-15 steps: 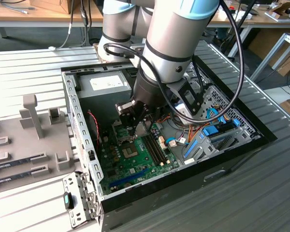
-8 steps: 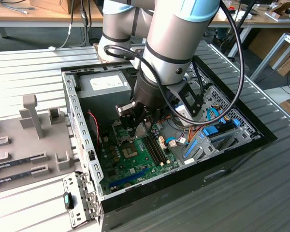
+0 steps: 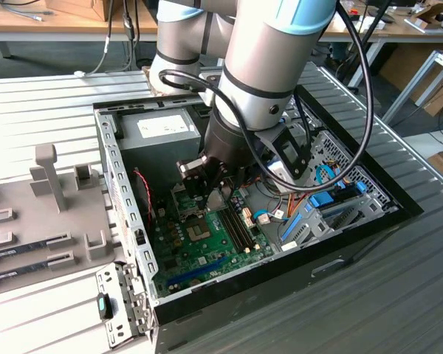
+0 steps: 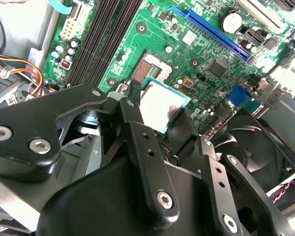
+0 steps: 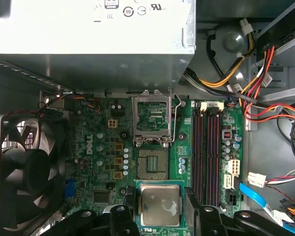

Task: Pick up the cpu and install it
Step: 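Pick up the cpu and move it towards the insertion slot, then place the cpu into insertion slot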

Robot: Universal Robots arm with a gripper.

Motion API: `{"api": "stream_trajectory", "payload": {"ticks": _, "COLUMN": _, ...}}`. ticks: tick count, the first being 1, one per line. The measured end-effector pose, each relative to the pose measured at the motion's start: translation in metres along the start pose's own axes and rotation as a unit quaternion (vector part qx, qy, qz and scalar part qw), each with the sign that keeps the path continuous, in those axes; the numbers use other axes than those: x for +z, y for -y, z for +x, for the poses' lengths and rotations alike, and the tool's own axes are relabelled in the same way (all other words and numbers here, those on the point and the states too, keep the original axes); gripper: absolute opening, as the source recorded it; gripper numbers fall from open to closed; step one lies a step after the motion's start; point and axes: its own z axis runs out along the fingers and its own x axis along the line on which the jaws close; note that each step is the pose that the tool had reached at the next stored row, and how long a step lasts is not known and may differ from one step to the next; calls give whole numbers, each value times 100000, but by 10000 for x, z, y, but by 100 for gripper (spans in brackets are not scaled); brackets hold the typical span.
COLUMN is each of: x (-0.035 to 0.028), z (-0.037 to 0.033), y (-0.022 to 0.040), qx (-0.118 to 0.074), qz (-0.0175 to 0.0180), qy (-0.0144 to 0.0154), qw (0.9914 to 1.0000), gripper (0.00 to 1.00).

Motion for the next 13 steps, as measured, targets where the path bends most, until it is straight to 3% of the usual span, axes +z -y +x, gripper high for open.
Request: {"api": "stream_trajectory", "payload": {"ticks": 13, "x": 25, "z": 1, "y": 24, "qx": -2, "qz": -5, "qy": 3, "qw": 100000, "gripper": 47}}
